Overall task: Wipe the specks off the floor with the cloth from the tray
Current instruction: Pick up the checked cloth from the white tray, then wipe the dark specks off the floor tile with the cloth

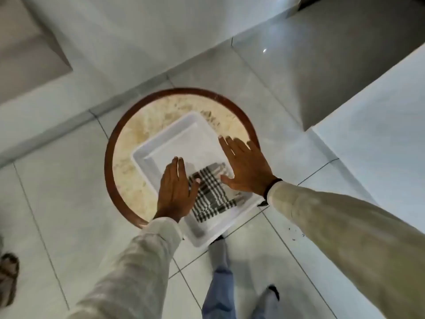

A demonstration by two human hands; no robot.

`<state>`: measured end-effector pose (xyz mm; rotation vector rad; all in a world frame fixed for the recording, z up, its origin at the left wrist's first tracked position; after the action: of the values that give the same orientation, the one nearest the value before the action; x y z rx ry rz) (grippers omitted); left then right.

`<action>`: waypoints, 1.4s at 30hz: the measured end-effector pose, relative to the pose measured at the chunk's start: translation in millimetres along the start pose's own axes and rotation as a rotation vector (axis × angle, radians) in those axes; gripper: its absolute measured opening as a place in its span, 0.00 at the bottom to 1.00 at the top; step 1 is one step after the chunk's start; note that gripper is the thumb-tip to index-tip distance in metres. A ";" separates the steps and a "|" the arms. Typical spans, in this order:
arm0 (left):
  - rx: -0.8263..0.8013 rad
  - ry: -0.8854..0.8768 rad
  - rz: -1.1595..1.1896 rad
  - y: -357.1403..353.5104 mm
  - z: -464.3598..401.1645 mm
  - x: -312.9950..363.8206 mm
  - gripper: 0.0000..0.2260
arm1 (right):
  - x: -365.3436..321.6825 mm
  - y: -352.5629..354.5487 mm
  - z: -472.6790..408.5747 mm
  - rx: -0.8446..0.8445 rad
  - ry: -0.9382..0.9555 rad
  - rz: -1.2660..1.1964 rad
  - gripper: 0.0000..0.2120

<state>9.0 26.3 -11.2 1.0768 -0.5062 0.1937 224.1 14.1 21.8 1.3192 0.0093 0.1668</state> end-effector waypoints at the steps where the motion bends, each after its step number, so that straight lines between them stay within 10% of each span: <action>1: -0.007 0.001 -0.016 -8.6 -4.8 -3.8 0.34 | -7.5 -13.4 -5.7 -0.036 0.034 -0.005 0.47; 9: -0.024 0.232 0.126 -70.6 -41.8 -26.1 0.22 | -48.5 -105.6 -27.6 -0.279 -0.412 -0.495 0.44; 16: 0.037 0.750 0.731 -84.5 -35.2 -23.7 0.24 | -47.9 -124.2 -18.4 -0.339 -0.581 -0.937 0.16; 23: -0.089 0.672 1.311 -63.2 11.6 62.1 0.05 | 13.7 -73.6 56.2 -0.308 -0.687 -1.389 0.04; 34: -0.812 0.503 1.084 -187.9 110.4 253.1 0.34 | 108.8 -100.8 298.0 -0.093 -0.905 -1.485 0.20; 42: -0.736 0.141 0.391 -391.1 105.2 215.5 0.22 | 121.5 -319.7 417.4 -0.037 -1.515 -1.484 0.07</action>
<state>317.9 -269.7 -176.8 0.2377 -0.5925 0.3868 423.7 -448.7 -171.0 0.8248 -0.2868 -2.0436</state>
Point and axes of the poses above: each hand's wrist, its own z-axis away from the middle knuckle, its own y-axis out of the back of the hand, x = y × z, the point moved 3 cm from there along -z, towards the middle knuckle, and after that the axes turned 8 degrees about z, right-handed, at the moved point
